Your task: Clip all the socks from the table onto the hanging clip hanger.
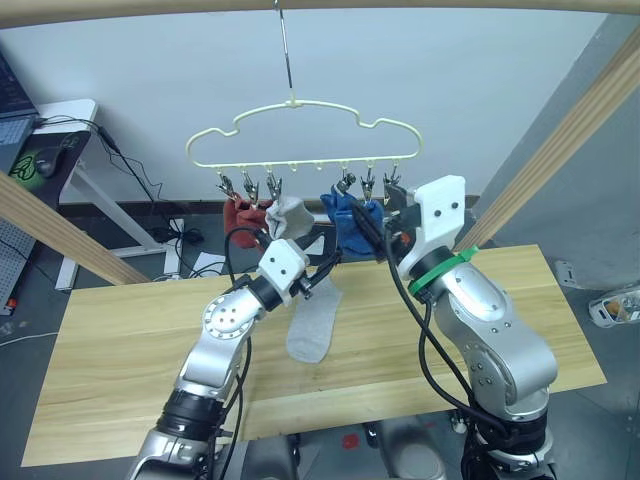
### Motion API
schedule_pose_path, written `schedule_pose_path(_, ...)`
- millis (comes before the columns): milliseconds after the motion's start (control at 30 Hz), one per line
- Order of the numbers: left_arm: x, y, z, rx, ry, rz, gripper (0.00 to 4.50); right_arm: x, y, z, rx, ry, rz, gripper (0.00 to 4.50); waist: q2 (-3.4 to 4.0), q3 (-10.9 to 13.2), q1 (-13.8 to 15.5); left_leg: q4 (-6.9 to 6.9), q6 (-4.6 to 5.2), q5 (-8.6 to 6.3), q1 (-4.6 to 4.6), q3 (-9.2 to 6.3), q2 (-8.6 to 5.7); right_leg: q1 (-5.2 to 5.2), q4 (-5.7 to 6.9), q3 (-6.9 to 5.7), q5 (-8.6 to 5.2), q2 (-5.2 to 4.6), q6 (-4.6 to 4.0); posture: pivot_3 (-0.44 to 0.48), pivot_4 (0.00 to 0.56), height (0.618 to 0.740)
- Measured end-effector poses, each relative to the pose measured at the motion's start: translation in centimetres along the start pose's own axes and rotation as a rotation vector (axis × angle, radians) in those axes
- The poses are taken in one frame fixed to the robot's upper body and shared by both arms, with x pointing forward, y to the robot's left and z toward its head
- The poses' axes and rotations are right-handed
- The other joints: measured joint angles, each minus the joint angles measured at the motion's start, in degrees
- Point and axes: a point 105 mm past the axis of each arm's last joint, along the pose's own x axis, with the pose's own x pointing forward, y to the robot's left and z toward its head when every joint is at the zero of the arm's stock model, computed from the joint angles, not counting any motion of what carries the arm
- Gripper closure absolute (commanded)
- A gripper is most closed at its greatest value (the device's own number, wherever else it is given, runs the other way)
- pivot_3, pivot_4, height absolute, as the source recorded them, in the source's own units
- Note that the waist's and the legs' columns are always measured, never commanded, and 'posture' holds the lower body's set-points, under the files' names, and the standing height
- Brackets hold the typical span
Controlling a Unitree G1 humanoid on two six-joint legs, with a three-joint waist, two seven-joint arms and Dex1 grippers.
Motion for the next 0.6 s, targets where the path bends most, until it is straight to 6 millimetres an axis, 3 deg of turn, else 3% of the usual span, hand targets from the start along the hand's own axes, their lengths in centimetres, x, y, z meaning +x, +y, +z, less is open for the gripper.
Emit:
schedule_pose_path(333,-1.9,0.2,4.3,-0.097,-0.066,-0.113,2.08,0.5,-2.4,-1.5,-0.046,0.057,-0.144,1.47,-0.01,0.0,0.0,0.05,-0.04,0.03,0.15,-0.04,-0.04,0.18,0.00,0.02,0.00,0.06,0.00,-0.236,0.250,0.740)
schedule_pose_path(600,-1.7,1.1,5.9,-0.094,-0.085,-0.115,2.08,1.8,-2.6,-2.4,-0.026,0.076,-0.165,1.47,-0.02,0.0,0.2,0.02,-0.04,0.03,0.15,-0.05,-0.06,0.18,-0.02,0.05,0.01,0.15,-0.02,-0.214,0.245,0.740)
